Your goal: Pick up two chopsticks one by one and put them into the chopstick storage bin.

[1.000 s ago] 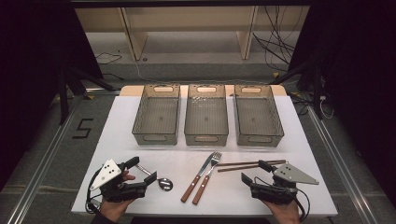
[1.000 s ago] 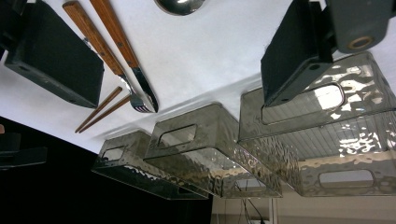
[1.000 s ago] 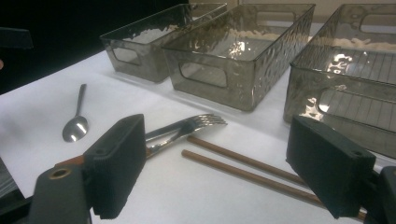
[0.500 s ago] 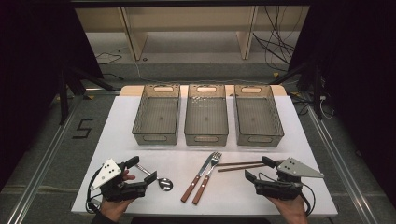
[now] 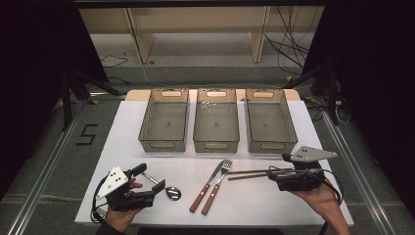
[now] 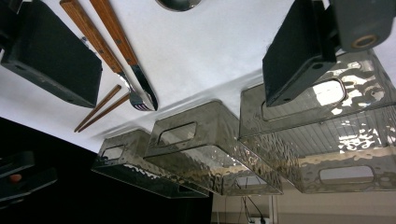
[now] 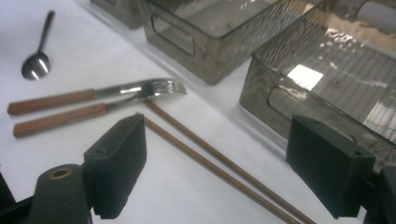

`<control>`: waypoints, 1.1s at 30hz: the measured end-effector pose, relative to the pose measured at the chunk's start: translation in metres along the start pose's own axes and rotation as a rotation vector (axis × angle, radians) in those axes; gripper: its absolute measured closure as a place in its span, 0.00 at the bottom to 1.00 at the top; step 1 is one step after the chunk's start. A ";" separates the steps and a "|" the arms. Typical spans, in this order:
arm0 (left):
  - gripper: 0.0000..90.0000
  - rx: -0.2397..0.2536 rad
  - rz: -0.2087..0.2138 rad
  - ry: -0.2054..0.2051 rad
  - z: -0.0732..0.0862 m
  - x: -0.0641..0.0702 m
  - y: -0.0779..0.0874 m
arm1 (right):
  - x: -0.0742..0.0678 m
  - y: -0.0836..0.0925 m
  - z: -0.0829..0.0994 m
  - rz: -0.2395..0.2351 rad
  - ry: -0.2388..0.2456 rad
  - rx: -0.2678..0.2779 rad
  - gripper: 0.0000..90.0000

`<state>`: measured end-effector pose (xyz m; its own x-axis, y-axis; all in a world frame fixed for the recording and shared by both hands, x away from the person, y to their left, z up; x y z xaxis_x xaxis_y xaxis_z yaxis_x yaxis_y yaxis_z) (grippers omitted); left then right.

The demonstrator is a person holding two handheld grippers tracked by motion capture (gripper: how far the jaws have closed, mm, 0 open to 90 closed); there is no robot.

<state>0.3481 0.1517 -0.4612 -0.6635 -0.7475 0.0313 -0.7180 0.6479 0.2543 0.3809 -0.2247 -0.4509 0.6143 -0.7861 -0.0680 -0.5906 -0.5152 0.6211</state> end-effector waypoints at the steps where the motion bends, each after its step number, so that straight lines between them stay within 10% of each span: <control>1: 0.13 0.000 0.000 -0.002 0.000 0.000 0.000 | 0.001 -0.003 0.000 0.002 0.009 -0.015 0.24; 15: 0.13 -0.002 0.000 -0.005 0.000 0.000 0.001 | -0.007 -0.048 0.017 -0.044 0.136 -0.247 0.34; 33: 0.13 -0.002 0.001 -0.005 0.000 0.001 0.000 | -0.012 -0.078 0.031 -0.088 0.285 -0.417 0.52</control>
<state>0.3476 0.1510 -0.4613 -0.6654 -0.7460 0.0268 -0.7168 0.6485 0.2561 0.4031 -0.1853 -0.5221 0.8047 -0.5919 0.0455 -0.3072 -0.3497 0.8851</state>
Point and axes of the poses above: each handheld gripper's, and its own axes: y roughly backward along the jaws, z roughly out of its underside, x roughly to its right, the point moved 9 cm from there along -y, roughly forward along the jaws, and after that the axes turned 7 degrees about -y, right-handed, at the moved point
